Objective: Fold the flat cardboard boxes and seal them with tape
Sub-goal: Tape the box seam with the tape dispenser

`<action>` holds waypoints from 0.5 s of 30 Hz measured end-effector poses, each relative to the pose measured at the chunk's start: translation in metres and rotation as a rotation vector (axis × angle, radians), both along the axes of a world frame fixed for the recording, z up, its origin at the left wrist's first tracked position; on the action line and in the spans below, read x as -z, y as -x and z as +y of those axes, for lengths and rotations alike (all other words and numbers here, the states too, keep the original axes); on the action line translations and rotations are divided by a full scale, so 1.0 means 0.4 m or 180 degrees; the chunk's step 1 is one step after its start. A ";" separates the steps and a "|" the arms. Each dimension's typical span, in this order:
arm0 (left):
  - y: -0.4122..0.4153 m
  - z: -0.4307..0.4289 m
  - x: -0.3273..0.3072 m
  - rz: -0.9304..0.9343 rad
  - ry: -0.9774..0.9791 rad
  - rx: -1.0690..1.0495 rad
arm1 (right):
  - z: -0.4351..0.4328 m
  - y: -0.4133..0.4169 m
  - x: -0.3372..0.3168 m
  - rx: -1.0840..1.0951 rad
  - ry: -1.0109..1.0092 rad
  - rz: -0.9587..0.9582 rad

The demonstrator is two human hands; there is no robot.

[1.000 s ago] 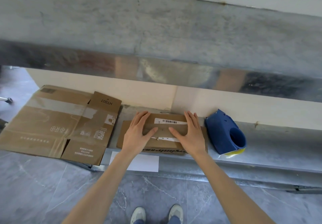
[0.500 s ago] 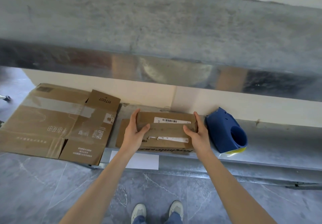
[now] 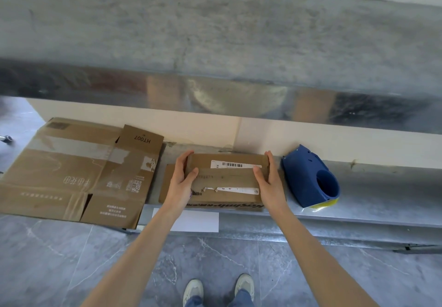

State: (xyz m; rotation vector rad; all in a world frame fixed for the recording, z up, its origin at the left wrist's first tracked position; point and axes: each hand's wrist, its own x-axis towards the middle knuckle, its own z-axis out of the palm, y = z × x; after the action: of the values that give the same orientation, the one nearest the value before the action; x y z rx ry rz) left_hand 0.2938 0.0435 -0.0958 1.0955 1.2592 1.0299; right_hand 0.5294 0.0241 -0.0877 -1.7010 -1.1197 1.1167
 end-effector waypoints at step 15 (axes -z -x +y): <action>-0.005 0.023 -0.005 0.3418 -0.1043 0.0970 | 0.022 -0.003 0.007 -0.1323 -0.0354 -0.2801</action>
State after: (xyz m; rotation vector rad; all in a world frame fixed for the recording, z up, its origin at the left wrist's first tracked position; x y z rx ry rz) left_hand 0.2957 0.0526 -0.0938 2.1748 1.6724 0.3709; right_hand 0.5304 0.0329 -0.0904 -1.9658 -2.1019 0.4730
